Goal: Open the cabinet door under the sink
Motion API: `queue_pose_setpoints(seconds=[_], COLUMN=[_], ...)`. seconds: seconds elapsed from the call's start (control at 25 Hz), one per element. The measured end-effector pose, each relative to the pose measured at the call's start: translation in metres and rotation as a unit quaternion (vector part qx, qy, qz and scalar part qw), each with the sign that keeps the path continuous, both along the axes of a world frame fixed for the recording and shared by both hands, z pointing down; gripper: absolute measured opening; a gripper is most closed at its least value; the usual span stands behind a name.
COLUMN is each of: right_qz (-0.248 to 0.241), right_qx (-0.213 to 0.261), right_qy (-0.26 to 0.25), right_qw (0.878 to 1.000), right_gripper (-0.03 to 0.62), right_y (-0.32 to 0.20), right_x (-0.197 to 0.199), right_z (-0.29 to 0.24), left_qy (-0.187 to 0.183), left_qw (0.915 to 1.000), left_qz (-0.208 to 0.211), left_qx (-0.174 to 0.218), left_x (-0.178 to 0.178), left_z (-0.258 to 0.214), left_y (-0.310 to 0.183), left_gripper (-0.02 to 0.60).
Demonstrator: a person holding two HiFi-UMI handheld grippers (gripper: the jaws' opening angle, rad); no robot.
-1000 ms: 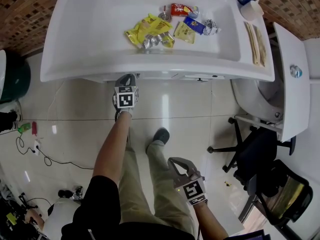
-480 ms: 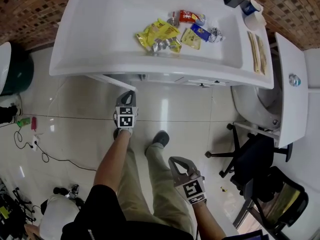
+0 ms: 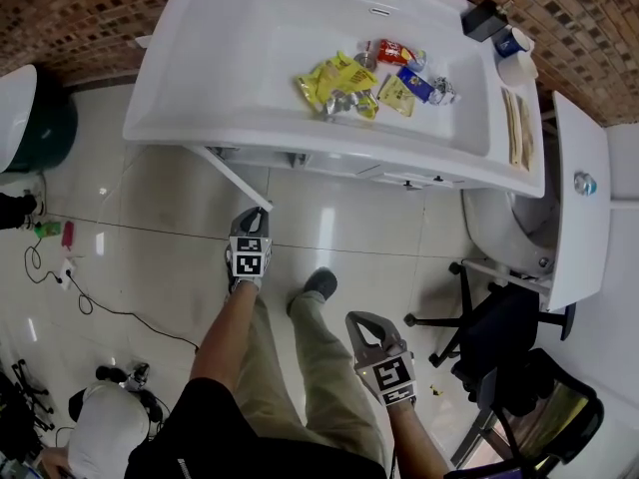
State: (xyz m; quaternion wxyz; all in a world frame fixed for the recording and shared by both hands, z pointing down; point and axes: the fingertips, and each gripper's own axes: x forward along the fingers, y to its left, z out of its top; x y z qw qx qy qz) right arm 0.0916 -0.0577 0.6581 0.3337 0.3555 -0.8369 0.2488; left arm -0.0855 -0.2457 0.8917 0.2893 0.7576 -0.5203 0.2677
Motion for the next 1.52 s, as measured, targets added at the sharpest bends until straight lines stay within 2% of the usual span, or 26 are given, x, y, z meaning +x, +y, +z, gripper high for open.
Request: queue_pose_setpoints(seconds=[0.32, 0.6, 0.8, 0.96, 1.2, 1.4, 1.52], right_qz=[-0.016, -0.027, -0.032, -0.042, -0.040, -0.040, -0.035], right_qx=[0.005, 0.012, 0.008, 0.003, -0.001, -0.007, -0.008], right_qy=[-0.010, -0.012, -0.011, -0.005, -0.003, 0.007, 0.011], right_qw=[1.000, 0.999, 0.999, 0.999, 0.999, 0.999, 0.999], right_gripper=[-0.009, -0.009, -0.009, -0.009, -0.009, -0.009, -0.009], right_y=[-0.002, -0.008, -0.005, 0.001, 0.008, 0.021, 0.026], right_x=[-0.018, -0.035, -0.051, -0.068, -0.093, -0.115, -0.133], right_z=[-0.001, -0.008, -0.005, -0.003, -0.003, -0.004, -0.005], left_qy=[-0.005, -0.037, -0.043, -0.053, -0.059, -0.024, -0.011], left_qw=[0.9991, 0.9948, 0.9948, 0.9927, 0.9951, 0.9973, 0.9963], left_qz=[-0.036, -0.085, -0.083, -0.098, -0.046, -0.009, -0.005], left_qx=[-0.021, -0.040, -0.041, -0.045, -0.064, -0.069, -0.085], left_x=[-0.046, -0.115, -0.155, -0.193, -0.224, -0.236, -0.253], left_z=[0.001, 0.000, -0.001, -0.001, -0.001, -0.001, 0.003], left_y=[0.040, 0.072, 0.081, 0.086, 0.085, 0.084, 0.098], left_gripper=[0.066, 0.052, 0.044, 0.035, 0.035, 0.035, 0.002])
